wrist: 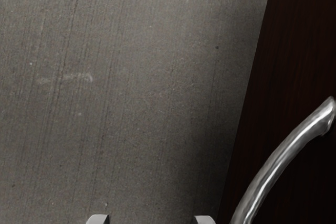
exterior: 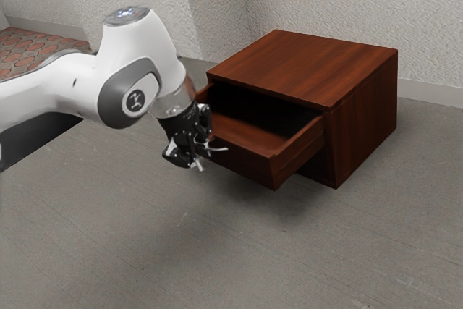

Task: Pull the drawer handle with one arm to open the drawer

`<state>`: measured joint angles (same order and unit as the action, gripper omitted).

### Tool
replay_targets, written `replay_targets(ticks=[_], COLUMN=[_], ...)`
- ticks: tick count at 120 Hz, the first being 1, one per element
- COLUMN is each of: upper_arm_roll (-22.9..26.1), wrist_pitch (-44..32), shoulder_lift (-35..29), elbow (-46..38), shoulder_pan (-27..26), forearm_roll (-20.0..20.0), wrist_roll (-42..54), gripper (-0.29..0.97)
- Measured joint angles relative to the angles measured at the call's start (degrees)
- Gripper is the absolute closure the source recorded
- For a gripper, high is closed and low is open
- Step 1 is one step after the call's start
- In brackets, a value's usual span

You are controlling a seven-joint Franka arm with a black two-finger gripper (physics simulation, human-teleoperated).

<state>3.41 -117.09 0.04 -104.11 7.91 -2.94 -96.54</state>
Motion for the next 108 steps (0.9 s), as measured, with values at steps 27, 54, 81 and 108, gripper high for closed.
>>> replay_targets(ticks=[27, 54, 81, 108], upper_arm_roll=[2.9, 2.7, 2.3, 2.2], wrist_pitch=[0.4, 0.3, 0.6, 0.6], shoulder_lift=[-3.4, -7.3, -9.6, -9.6], elbow=[-3.8, -7.3, -9.7, -9.7], shoulder_pan=[3.2, 2.7, 1.6, 1.5], forearm_roll=[0.3, 0.3, 0.6, 0.7], wrist_roll=[-0.9, -1.7, -2.2, -2.7], gripper=[0.45, 0.45, 0.46, 0.45])
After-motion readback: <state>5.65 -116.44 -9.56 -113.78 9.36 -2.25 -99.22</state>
